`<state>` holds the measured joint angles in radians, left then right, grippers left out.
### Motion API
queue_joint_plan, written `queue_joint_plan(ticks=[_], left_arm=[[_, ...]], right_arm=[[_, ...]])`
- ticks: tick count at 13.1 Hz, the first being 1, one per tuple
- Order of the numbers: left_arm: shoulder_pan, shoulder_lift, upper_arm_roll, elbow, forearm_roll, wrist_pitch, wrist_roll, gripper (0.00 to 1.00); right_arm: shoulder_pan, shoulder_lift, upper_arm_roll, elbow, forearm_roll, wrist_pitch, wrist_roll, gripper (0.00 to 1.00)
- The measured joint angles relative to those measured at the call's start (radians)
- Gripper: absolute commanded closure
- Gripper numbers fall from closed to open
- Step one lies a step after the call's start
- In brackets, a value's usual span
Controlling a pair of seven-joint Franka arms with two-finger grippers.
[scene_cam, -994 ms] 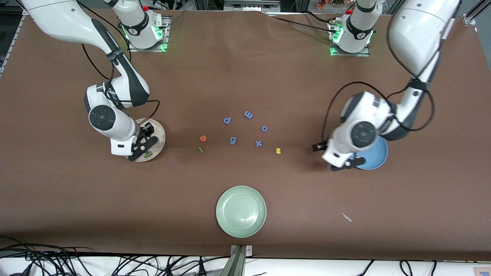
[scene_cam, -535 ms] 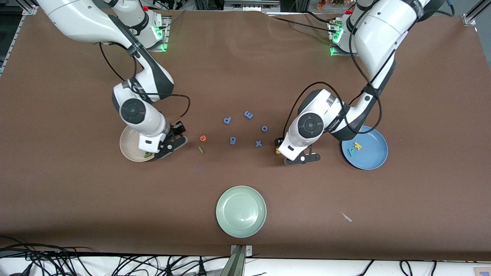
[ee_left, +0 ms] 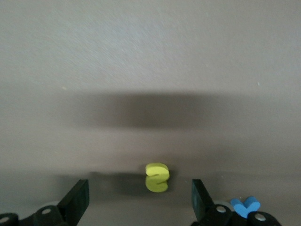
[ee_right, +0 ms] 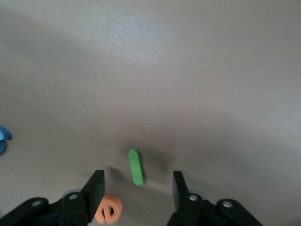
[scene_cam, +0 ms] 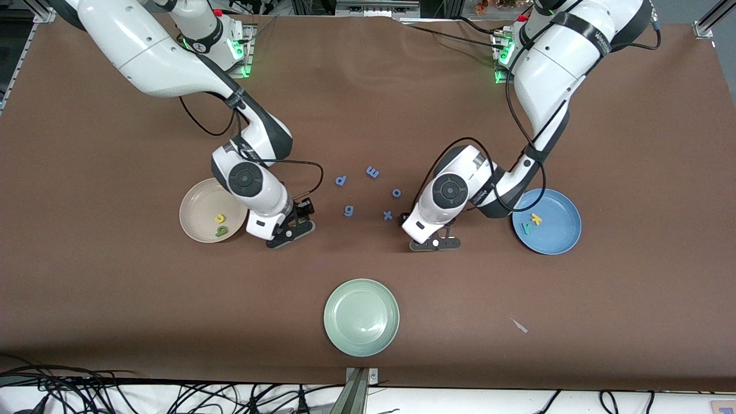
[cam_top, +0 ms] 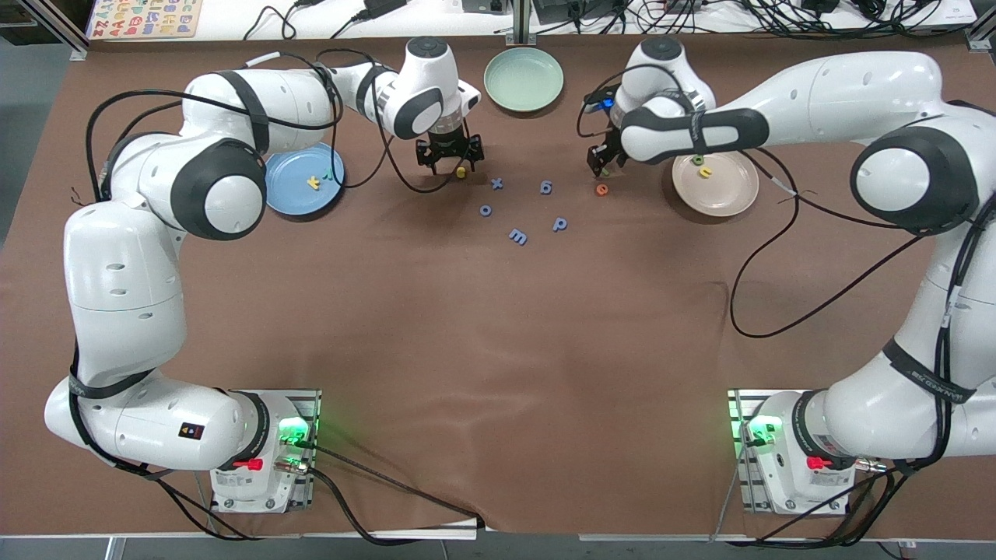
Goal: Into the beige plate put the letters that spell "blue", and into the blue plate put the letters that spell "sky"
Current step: 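Grasp the yellow s with the left gripper while the right gripper takes the l, then drop the s on the blue plate and the l on the white plate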
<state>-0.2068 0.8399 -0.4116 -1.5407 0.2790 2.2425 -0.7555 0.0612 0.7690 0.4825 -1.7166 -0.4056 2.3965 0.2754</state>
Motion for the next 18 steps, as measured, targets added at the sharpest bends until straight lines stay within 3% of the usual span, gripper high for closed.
queue_joint_plan(ticks=[2,4,5,8,11,14,17,18], left_arm=[[-0.008,0.003,0.002,0.0,0.005,0.0,0.0,0.44],[-0.008,0.006,0.004,0.0,0.03,0.0,0.0,0.48],[-0.008,0.007,0.005,0.001,0.039,0.0,0.0,0.55],[-0.008,0.009,0.005,0.004,0.04,0.0,0.0,0.96],[-0.008,0.009,0.005,0.007,0.04,0.0,0.0,1.0],[0.003,0.007,0.008,0.028,0.04,-0.006,0.0,1.0],[0.042,-0.049,0.009,0.058,0.046,-0.152,0.068,1.0],[0.065,-0.081,0.01,0.061,0.047,-0.225,0.13,1.0]], right_arm=[[0.017,0.013,-0.001,0.006,-0.037,0.0,0.035,0.47],[0.018,0.013,-0.003,0.007,-0.051,0.0,0.035,0.63],[0.018,0.013,-0.004,0.008,-0.06,0.0,0.035,0.71],[0.018,0.013,-0.008,0.015,-0.065,0.0,0.035,1.0],[0.017,0.01,-0.021,0.02,-0.068,-0.005,0.029,1.0],[0.002,-0.04,-0.048,0.04,-0.062,-0.118,-0.075,1.0],[-0.073,-0.159,-0.072,0.017,-0.006,-0.234,-0.295,0.98],[-0.092,-0.205,-0.09,-0.019,0.006,-0.248,-0.346,0.9]])
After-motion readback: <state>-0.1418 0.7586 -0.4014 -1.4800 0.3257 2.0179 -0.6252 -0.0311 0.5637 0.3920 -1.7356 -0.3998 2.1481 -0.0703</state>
